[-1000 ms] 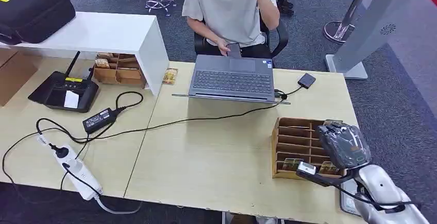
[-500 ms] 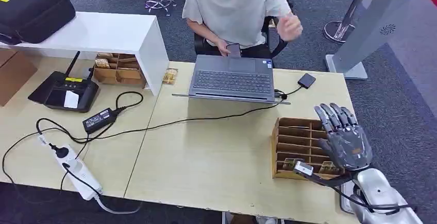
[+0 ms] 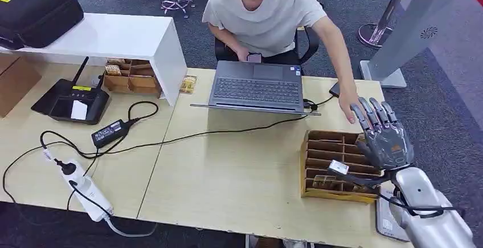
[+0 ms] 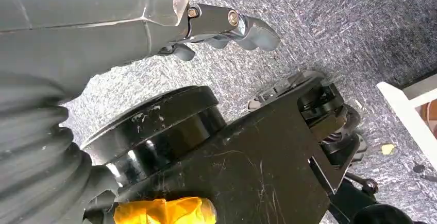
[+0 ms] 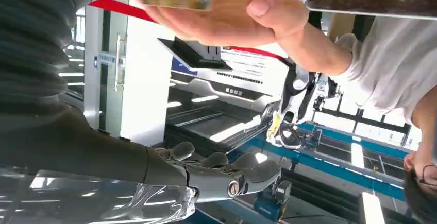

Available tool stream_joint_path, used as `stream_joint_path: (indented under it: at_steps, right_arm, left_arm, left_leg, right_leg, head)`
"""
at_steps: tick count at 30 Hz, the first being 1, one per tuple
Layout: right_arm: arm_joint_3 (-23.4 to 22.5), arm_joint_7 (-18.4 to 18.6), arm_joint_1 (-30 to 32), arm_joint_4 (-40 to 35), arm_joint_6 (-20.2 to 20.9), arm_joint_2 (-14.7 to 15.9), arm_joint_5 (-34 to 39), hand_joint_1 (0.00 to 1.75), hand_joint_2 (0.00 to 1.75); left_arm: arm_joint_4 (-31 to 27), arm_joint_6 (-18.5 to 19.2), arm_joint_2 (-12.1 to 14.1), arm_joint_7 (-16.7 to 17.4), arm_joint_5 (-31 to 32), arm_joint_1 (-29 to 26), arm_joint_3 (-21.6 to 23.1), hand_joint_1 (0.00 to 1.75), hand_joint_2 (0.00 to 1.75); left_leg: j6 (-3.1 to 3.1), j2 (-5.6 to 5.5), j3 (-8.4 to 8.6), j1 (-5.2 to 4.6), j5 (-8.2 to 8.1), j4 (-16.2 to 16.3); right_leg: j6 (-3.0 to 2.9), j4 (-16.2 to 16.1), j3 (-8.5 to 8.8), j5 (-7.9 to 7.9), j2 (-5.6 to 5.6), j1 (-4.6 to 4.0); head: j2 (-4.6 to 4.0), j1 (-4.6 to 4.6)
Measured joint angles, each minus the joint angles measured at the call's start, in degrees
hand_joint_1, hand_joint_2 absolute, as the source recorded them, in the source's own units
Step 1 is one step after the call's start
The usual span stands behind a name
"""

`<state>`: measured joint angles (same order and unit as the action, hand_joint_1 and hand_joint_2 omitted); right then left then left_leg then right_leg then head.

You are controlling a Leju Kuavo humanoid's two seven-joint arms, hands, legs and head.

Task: Pass the card to the sensor for recognition and then transmit it.

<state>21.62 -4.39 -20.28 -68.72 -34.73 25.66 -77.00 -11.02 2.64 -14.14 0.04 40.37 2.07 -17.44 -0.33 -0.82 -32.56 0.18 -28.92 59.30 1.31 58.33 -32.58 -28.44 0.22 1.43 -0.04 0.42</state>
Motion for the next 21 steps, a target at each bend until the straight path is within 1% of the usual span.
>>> stream_joint_path:
  at_steps: [9, 21]
  right_arm:
    - [0.94, 0.17, -1.97, 1.2, 0.28, 0.02, 0.17, 0.0, 1.75]
    - [1.29, 0.48, -2.22, 1.09, 0.68, 0.96, 0.92, 0.0, 1.75]
  left_arm:
    - [0.0, 0.02, 0.0, 0.0, 0.33, 0.03, 0.0, 0.0, 1.75]
    - [0.0, 0.07, 0.0, -0.04, 0.52, 0.04, 0.0, 0.0, 1.75]
  left_leg:
    - [0.0, 0.0, -0.01, 0.0, 0.0, 0.0]
    - [0.0, 0.0, 0.0, 0.0, 0.0, 0.01]
  right_leg:
    - [0.0, -0.01, 0.0, 0.0, 0.0, 0.0]
    - [0.0, -0.01, 0.0, 0.0, 0.0, 0.0]
  head:
    - [0.0, 0.0]
    - [0.0, 0.0]
